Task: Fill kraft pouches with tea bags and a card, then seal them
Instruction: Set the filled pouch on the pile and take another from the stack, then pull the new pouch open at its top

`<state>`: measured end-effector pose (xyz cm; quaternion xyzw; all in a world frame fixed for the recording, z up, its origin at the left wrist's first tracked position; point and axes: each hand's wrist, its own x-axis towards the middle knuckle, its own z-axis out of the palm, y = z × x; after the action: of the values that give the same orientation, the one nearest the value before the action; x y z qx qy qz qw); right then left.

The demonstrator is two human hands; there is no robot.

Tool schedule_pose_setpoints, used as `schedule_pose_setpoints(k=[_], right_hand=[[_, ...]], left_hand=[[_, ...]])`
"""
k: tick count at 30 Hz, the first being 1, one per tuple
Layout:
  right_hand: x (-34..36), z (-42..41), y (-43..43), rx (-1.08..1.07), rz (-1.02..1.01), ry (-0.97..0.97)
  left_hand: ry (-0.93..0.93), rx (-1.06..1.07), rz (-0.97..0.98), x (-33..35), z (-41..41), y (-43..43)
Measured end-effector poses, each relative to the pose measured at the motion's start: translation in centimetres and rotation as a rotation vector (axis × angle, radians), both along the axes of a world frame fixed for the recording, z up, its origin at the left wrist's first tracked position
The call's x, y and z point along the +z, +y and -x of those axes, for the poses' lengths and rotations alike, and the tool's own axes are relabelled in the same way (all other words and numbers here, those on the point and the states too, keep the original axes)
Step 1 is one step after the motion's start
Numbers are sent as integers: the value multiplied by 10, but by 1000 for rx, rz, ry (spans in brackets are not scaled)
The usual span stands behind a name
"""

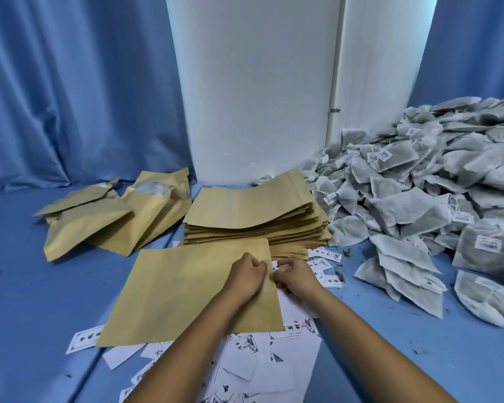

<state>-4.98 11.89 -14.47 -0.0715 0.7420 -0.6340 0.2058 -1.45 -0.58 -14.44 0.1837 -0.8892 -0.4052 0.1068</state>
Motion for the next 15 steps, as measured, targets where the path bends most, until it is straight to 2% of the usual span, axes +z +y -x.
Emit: schedule_pose_setpoints(k=[5,7,9,12,15], right_hand=[[5,0,5,159,138,68],[7,-2,11,176,262,116],[8,-4,20,233,434,78],[6,-6,30,225,523,29],[-3,-4,37,146,576,43]], left_hand=[[214,0,-159,5,-2,4],[326,-8,-255,7,-1,12],[419,-6,-305,8,4,23],[444,0,-389,7,14,39],[447,-44,-645,-5,21,49]])
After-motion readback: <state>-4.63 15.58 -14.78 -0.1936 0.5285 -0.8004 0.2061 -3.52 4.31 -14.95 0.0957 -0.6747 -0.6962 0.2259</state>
